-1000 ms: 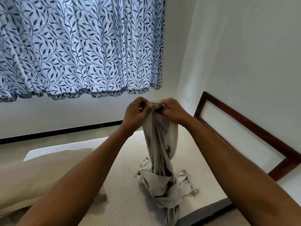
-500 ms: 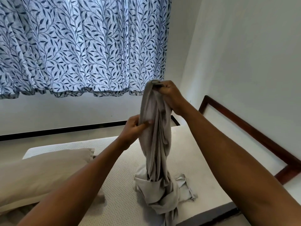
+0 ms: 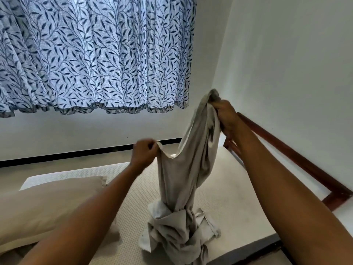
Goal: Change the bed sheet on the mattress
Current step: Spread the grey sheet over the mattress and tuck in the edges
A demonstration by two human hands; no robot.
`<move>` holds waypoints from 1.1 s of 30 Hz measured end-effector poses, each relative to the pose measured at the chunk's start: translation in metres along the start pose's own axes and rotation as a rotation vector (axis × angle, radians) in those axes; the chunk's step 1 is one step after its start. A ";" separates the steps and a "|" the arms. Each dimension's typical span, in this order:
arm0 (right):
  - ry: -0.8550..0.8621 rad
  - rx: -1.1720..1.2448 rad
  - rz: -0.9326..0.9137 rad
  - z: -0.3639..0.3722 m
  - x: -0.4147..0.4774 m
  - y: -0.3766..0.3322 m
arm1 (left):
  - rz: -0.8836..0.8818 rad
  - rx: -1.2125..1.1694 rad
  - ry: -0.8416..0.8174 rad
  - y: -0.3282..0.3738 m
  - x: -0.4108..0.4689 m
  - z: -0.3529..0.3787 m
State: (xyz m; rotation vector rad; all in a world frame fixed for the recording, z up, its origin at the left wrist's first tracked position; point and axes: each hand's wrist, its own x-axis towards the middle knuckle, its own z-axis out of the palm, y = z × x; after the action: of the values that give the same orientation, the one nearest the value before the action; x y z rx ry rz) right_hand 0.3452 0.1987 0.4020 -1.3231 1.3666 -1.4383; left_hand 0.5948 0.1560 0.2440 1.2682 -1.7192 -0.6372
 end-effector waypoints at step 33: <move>-0.288 -0.486 -0.296 0.071 -0.001 0.063 | -0.020 -0.269 -0.283 0.008 -0.019 -0.030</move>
State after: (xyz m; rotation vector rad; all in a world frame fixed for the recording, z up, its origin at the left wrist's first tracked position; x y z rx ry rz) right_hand 0.4056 0.1744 0.3329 -2.0303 1.4158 -1.0651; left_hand 0.6192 0.1793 0.2586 1.0450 -1.7749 -1.0637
